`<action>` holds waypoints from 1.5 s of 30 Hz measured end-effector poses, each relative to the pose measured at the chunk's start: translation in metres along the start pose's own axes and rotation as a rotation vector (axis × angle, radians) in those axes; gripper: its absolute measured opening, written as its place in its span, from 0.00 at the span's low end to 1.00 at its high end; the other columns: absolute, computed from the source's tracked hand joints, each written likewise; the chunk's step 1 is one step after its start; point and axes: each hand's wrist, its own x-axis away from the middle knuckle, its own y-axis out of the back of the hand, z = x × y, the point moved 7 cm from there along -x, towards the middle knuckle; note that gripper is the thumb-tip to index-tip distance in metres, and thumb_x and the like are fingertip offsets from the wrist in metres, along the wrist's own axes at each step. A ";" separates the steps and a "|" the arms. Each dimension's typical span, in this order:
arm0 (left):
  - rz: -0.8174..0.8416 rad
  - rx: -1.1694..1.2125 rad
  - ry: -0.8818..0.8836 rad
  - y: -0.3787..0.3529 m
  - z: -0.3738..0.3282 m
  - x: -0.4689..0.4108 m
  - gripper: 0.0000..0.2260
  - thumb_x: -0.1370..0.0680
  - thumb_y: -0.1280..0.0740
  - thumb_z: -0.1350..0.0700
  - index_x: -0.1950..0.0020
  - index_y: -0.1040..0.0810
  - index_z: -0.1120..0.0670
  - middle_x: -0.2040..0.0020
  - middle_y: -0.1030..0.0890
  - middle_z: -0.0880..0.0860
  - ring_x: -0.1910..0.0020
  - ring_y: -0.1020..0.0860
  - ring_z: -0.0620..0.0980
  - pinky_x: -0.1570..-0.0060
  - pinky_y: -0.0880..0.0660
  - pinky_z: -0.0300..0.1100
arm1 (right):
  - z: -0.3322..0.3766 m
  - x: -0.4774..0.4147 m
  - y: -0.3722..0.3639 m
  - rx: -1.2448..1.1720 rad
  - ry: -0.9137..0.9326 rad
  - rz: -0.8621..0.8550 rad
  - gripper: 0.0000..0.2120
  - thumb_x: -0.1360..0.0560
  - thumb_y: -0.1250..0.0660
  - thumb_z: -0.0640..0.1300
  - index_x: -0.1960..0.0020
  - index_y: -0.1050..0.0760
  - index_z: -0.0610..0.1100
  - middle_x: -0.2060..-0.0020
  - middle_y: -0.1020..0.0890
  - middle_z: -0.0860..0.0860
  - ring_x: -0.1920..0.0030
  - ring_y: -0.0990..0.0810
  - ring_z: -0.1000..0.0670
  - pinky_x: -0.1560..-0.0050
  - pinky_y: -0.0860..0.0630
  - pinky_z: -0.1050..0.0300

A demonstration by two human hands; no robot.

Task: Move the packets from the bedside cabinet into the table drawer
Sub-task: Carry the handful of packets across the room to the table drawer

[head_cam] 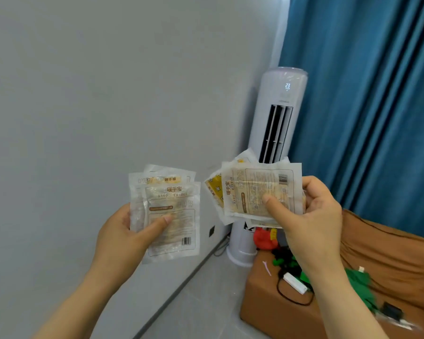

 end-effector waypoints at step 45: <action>1.608 0.630 -0.168 -0.724 -0.195 0.386 0.09 0.27 0.28 0.56 0.48 0.19 0.46 0.54 0.15 0.41 0.55 0.17 0.40 0.60 0.20 0.36 | 0.143 0.222 0.614 1.097 -0.061 -1.293 0.11 0.31 0.25 0.35 0.53 0.24 0.45 0.57 0.15 0.50 0.56 0.15 0.53 0.60 0.18 0.59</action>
